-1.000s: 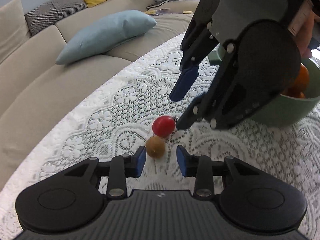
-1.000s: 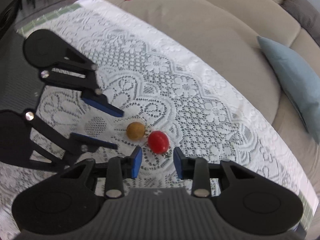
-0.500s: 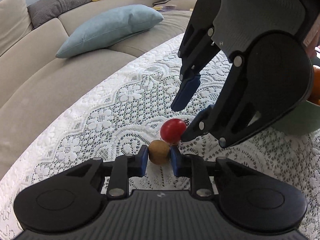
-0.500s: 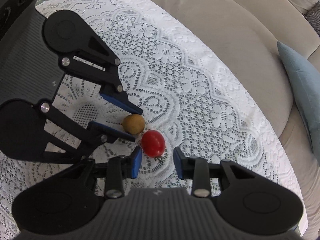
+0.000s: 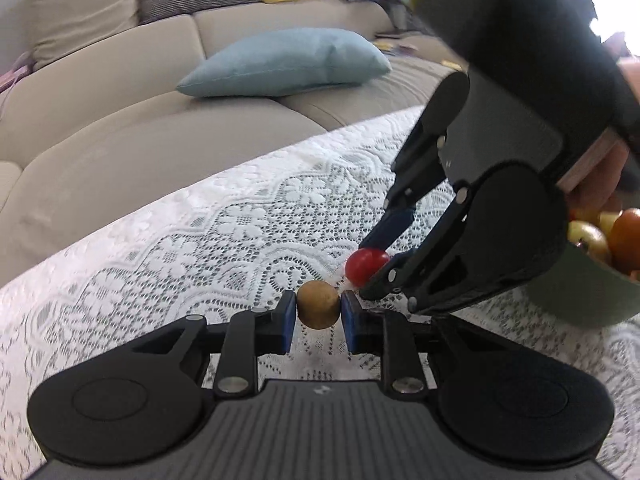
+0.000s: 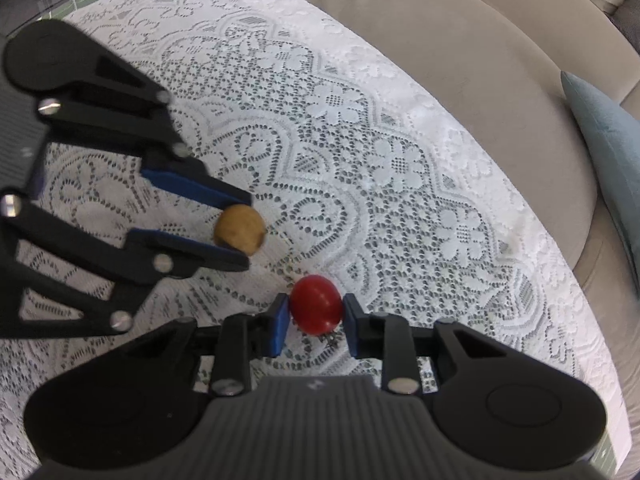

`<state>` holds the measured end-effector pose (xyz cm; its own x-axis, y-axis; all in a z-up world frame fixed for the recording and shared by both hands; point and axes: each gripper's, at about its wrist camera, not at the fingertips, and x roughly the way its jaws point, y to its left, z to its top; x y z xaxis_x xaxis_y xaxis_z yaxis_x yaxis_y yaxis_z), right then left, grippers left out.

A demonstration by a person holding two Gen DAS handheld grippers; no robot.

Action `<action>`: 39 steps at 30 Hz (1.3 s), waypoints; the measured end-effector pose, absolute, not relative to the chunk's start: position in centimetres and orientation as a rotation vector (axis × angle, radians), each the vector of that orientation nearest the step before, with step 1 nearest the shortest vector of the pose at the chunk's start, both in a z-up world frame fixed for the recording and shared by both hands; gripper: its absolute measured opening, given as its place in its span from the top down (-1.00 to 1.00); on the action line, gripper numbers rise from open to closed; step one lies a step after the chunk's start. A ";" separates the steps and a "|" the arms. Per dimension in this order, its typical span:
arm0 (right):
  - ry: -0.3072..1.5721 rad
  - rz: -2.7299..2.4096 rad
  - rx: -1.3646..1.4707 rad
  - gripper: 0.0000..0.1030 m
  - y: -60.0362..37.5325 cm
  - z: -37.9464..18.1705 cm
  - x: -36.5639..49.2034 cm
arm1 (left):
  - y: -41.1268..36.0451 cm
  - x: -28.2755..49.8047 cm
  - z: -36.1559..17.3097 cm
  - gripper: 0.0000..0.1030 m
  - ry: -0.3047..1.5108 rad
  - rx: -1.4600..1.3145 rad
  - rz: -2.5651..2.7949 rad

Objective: Organize fruits
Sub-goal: 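Close the left gripper on the brown fruit while the right gripper grasps the tomato, then carry the brown fruit and tomato over the green colander with both grippers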

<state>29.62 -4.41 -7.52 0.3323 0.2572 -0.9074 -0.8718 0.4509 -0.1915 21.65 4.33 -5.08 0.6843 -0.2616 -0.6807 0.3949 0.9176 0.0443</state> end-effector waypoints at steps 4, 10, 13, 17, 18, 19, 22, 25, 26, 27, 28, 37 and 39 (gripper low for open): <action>0.940 0.827 -0.772 0.53 -4.5 -7.4 29.2 | 4.4 20.3 -4.0 0.49 0.720 0.163 -0.347; 0.892 0.832 -0.710 0.53 -5.7 -5.2 27.2 | 4.4 17.8 -1.9 0.49 0.695 0.104 -0.324; 0.862 0.820 -0.643 0.53 -6.9 -3.7 25.3 | 4.3 16.4 -0.8 0.49 0.676 0.072 -0.315; 0.818 0.792 -0.535 0.53 -8.9 -2.1 21.6 | 3.9 14.1 0.8 0.49 0.638 0.038 -0.300; 0.807 0.783 -0.502 0.53 -9.5 -1.7 20.7 | 3.7 13.5 1.2 0.49 0.631 0.031 -0.307; 0.795 0.774 -0.469 0.53 -10.2 -1.4 19.8 | 3.4 13.0 1.5 0.49 0.626 0.029 -0.311; 0.734 0.727 -0.367 0.53 -12.4 -0.3 16.7 | 2.5 11.1 2.3 0.49 0.604 0.031 -0.314; 0.645 0.670 -0.280 0.53 -14.8 0.5 13.4 | 1.6 9.6 2.7 0.49 0.586 0.007 -0.324; 0.611 0.641 -0.257 0.53 -15.5 0.6 12.4 | 1.3 9.2 2.7 0.49 0.583 -0.002 -0.329; 0.580 0.610 -0.237 0.53 -16.2 0.8 11.5 | 1.0 8.9 2.7 0.49 0.580 -0.007 -0.332; 0.553 0.577 -0.211 0.53 -17.0 0.9 10.6 | 0.6 8.7 2.7 0.49 0.579 -0.013 -0.336; 0.392 0.317 -0.087 0.53 -22.1 0.7 6.3 | -2.2 8.8 2.0 0.49 0.603 -0.093 -0.402; 0.391 0.293 -0.078 0.53 -22.8 0.3 6.5 | -3.3 9.2 1.9 0.49 0.609 -0.084 -0.417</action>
